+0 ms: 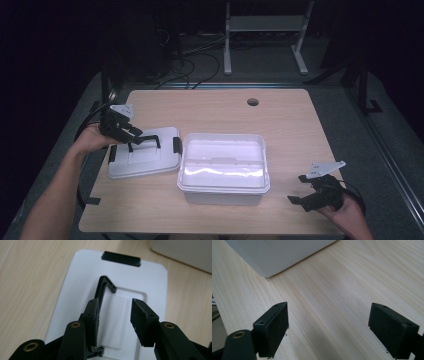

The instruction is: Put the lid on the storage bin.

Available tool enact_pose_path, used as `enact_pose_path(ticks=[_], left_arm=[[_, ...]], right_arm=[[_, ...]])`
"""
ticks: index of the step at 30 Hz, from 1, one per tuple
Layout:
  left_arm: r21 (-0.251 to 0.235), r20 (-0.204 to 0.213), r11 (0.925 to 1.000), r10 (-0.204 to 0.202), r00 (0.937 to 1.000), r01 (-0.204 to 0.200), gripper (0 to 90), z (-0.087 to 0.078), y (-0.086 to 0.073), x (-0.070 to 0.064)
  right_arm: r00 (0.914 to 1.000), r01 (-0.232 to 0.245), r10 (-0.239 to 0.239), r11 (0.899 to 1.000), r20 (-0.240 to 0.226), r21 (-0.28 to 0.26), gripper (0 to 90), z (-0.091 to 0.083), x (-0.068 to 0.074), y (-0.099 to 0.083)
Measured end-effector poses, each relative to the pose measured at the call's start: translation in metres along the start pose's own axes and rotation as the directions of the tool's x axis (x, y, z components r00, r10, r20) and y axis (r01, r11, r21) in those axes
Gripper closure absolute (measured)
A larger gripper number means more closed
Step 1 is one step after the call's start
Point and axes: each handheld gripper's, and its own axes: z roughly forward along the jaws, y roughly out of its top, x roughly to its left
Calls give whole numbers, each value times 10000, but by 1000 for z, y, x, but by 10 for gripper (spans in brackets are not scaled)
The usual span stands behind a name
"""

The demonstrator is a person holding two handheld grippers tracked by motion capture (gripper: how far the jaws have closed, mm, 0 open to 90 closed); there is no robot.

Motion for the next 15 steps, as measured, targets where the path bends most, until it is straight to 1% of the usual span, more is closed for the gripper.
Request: enact_pose_path(ticks=[2, 6, 8, 11, 13, 15], left_arm=[[-137, 35, 9998, -136, 9999, 137, 574, 3, -2, 5], [-70, 147, 9993, -365, 9992, 366, 528, 13, -3, 10], [72, -47, 9989, -473, 9989, 473, 514, 17, -5, 12], [195, -66, 9976, -670, 9977, 671, 489, 21, -7, 15], [284, 25, 9970, -727, 9973, 726, 492, 24, -9, 15], [469, 138, 9962, -736, 9972, 729, 552, 26, -10, 16]], right_arm=[[10000, 2, -2, 10000, 18, -3, 159, 1, 1, 0], [10000, -44, 44, 10000, 18, 21, 159, 2, 3, 0], [10000, -2, 2, 10000, 25, 41, 158, 3, 4, 0], [10000, -22, 22, 10000, 2, 32, 159, 4, 5, 0], [10000, -4, 4, 10000, 11, 52, 159, 3, 5, -1], [10000, -18, 18, 10000, 1, 41, 159, 3, 5, -1]])
